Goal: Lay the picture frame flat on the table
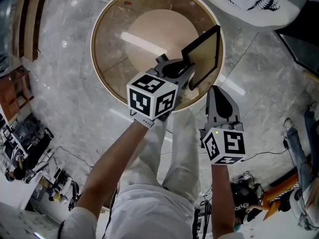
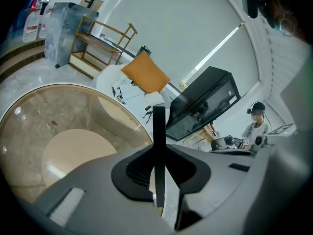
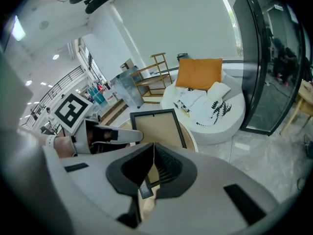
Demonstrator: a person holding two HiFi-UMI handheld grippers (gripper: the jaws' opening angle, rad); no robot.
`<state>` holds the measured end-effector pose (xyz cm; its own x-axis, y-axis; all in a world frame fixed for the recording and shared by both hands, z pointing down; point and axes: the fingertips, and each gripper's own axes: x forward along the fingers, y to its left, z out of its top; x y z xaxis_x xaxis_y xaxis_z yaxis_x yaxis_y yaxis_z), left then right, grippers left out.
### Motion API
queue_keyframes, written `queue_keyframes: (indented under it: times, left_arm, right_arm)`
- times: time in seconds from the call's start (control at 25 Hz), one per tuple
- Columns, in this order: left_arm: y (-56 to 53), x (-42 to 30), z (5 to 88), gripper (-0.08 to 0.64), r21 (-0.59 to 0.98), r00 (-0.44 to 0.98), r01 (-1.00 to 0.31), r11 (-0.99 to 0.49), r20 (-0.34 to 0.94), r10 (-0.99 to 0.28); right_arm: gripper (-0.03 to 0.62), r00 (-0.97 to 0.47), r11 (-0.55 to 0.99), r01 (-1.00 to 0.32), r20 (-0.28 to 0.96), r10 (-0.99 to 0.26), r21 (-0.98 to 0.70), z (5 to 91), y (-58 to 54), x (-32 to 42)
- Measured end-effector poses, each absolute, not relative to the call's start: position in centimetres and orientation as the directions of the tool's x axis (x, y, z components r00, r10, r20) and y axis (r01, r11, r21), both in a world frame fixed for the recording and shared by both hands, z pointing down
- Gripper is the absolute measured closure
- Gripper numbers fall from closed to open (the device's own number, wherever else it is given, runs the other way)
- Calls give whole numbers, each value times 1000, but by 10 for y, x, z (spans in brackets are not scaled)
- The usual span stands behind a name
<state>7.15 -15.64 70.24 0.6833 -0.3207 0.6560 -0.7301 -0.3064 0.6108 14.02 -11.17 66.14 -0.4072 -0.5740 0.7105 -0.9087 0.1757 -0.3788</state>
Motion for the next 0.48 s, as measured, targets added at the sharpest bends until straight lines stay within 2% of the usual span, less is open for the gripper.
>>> queue_keyframes:
  times: [0.48]
  left_arm:
    - [-160, 45, 739, 482, 482, 568, -818, -315, 765, -304]
  right_arm:
    - [586, -402, 178, -912, 720, -566, -370, 661, -105, 140]
